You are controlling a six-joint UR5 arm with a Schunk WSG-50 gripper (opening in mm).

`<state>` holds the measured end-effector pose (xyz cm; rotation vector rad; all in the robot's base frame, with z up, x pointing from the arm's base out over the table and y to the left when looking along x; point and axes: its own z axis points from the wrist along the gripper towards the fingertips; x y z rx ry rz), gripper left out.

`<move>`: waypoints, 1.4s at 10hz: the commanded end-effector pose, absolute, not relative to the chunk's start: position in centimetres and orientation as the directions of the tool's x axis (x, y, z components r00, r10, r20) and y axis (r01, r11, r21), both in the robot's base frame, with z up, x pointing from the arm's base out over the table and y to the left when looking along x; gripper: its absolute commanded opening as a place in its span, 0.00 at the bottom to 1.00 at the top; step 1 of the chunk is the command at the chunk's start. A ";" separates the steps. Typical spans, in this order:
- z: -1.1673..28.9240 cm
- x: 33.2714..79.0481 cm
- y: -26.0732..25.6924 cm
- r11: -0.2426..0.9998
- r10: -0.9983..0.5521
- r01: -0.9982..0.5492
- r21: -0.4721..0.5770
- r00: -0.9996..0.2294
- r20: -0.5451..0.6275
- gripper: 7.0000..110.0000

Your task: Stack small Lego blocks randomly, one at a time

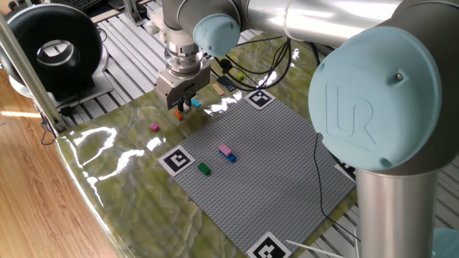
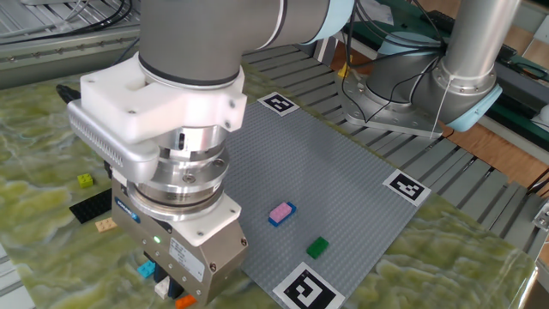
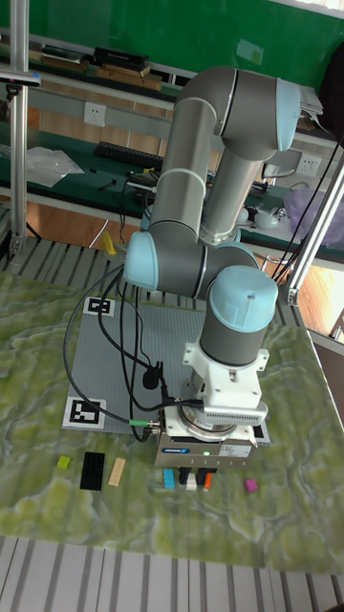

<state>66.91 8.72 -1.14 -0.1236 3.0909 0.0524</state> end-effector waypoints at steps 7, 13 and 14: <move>-1.0 67.0 8.7 0.998 -0.050 -0.052 0.037 -0.997 -0.050 0.00; -0.9 67.1 8.5 0.999 -0.029 -0.030 0.030 -0.998 -0.052 0.00; -0.8 67.1 8.5 0.999 -0.029 -0.030 0.030 -0.998 -0.054 0.00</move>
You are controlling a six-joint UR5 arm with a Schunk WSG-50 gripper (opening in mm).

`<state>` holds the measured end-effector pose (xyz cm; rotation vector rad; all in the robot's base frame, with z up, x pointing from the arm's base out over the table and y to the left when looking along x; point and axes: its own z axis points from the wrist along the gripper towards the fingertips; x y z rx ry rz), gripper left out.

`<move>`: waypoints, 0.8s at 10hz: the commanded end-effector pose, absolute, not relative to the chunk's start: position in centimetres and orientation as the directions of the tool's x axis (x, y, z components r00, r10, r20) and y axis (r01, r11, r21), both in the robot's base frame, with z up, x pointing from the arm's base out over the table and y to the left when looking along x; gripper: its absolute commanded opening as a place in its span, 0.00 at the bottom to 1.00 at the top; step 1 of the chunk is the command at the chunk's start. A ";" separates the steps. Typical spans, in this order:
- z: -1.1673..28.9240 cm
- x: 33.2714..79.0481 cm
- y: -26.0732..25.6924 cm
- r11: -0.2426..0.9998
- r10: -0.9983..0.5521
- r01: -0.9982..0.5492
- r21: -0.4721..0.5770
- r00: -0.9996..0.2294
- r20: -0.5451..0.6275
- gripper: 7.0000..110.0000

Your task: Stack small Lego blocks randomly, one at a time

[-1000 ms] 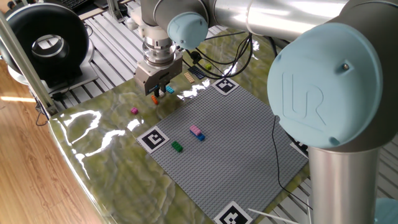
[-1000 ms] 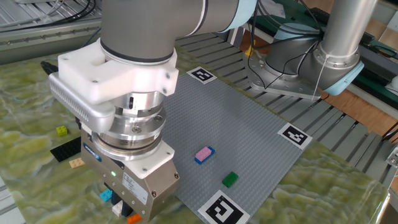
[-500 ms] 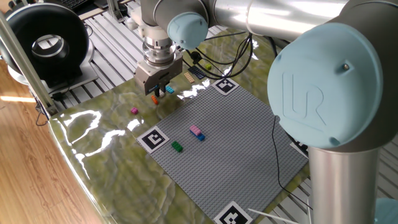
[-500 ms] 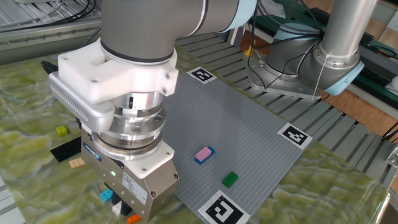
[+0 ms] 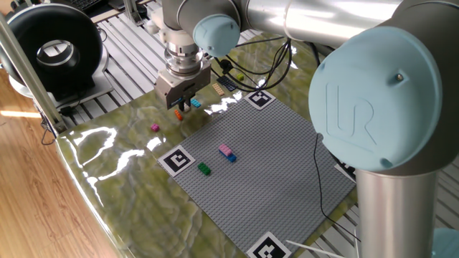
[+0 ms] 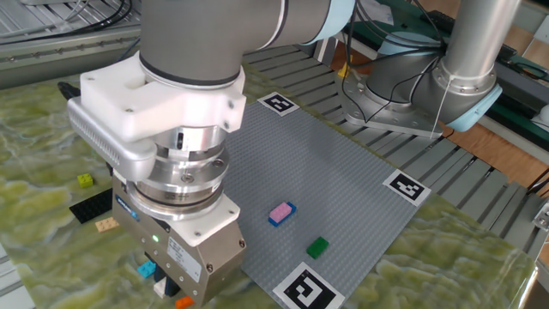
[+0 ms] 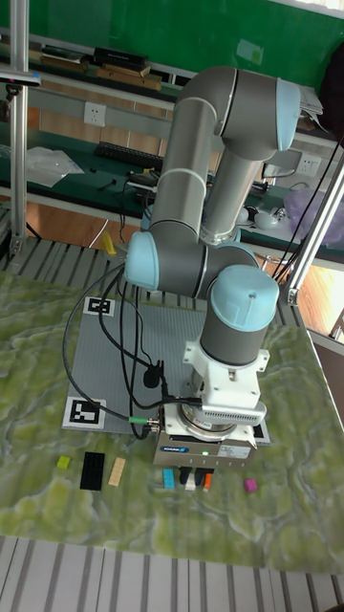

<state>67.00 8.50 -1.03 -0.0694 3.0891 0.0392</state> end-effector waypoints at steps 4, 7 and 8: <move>2.6 67.7 8.0 0.999 -0.038 -0.039 0.022 -0.998 -0.046 0.00; 6.8 68.6 7.7 0.998 -0.068 -0.068 0.015 -0.997 -0.023 0.00; 7.4 69.1 7.1 0.996 -0.085 -0.085 -0.005 -0.996 -0.028 0.00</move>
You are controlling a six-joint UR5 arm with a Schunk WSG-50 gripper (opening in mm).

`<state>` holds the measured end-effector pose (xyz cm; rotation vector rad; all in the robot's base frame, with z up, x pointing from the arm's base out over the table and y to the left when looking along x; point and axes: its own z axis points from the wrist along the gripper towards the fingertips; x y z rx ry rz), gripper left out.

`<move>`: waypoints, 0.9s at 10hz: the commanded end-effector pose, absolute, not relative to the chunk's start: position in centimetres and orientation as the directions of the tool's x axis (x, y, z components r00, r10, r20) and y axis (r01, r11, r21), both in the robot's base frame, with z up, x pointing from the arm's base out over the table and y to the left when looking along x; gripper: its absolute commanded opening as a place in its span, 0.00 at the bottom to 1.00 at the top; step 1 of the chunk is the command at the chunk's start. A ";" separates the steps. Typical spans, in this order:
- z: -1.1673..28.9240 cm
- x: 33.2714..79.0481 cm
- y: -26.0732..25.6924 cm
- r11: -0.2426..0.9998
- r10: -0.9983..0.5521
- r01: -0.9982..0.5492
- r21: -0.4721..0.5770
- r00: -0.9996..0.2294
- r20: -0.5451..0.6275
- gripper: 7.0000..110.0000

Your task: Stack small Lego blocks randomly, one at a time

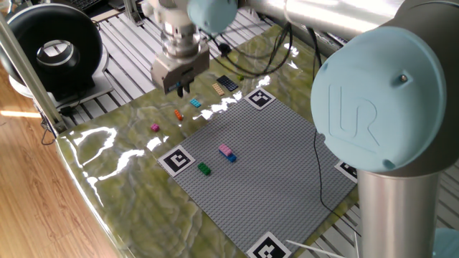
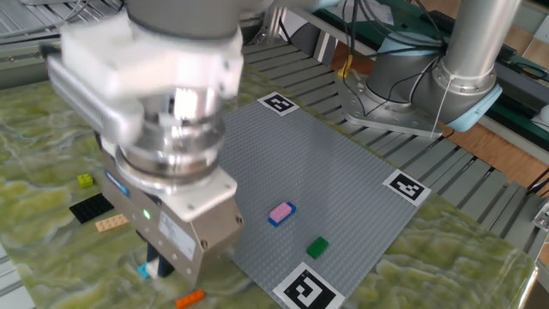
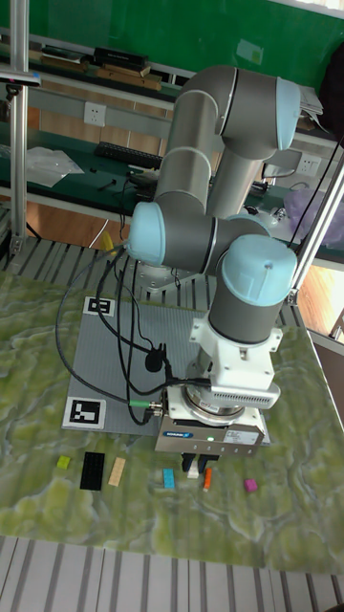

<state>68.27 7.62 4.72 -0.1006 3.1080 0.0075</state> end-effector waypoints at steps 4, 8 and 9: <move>6.5 68.1 7.5 0.997 -0.069 -0.070 0.017 -0.997 -0.031 0.00; 5.9 66.9 7.8 0.998 -0.051 -0.052 0.023 -0.999 -0.017 0.00; 5.9 66.8 7.8 0.998 -0.056 -0.056 0.023 -0.998 -0.014 0.00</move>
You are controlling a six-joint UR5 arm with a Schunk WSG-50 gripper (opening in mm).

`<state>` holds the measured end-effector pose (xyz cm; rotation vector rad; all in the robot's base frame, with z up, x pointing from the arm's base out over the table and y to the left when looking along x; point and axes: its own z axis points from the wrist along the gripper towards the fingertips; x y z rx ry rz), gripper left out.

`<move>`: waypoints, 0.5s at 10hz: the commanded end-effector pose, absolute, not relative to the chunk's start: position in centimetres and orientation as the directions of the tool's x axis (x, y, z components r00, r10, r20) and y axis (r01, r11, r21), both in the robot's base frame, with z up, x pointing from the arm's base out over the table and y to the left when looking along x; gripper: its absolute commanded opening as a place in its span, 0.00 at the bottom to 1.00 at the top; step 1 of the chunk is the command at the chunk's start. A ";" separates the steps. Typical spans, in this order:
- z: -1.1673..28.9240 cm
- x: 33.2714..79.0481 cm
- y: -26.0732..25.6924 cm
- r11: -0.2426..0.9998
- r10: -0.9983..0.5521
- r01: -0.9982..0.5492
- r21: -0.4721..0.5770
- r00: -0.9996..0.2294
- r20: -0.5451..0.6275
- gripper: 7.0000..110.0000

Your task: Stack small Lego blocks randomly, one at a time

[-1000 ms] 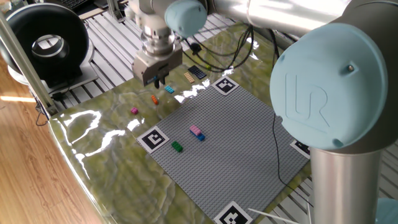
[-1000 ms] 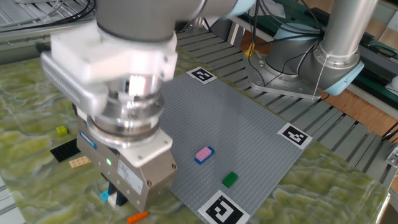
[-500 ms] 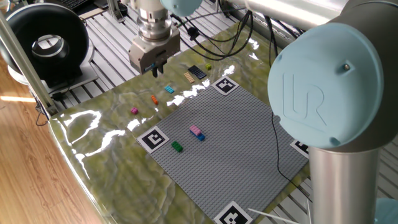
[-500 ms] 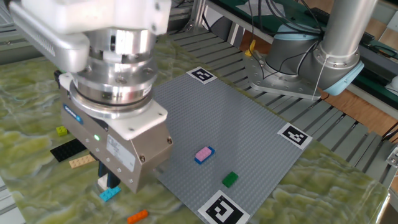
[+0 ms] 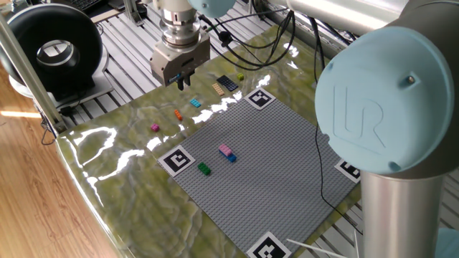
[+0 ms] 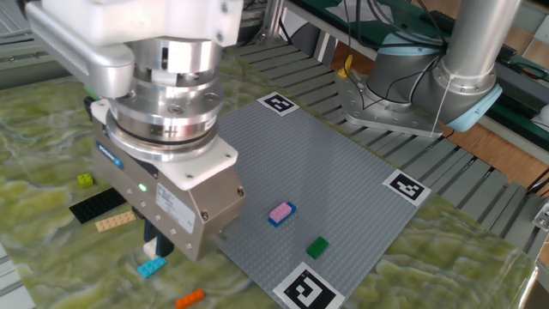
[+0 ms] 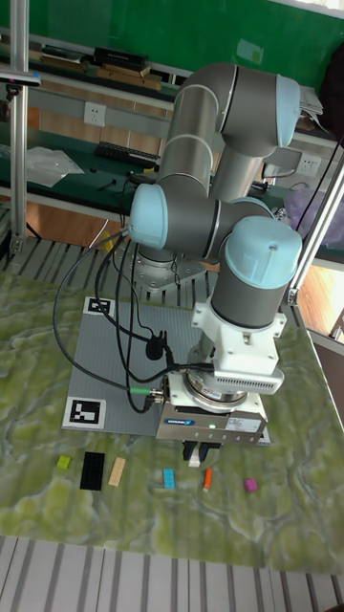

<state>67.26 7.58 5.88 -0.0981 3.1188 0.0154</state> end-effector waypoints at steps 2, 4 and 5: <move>5.9 66.7 7.8 0.997 -0.074 -0.074 0.020 -0.997 -0.010 0.00; 5.9 67.1 8.2 0.995 -0.089 -0.090 0.035 -0.996 -0.027 0.00; 5.9 67.2 8.4 0.994 -0.095 -0.096 0.044 -0.995 -0.032 0.00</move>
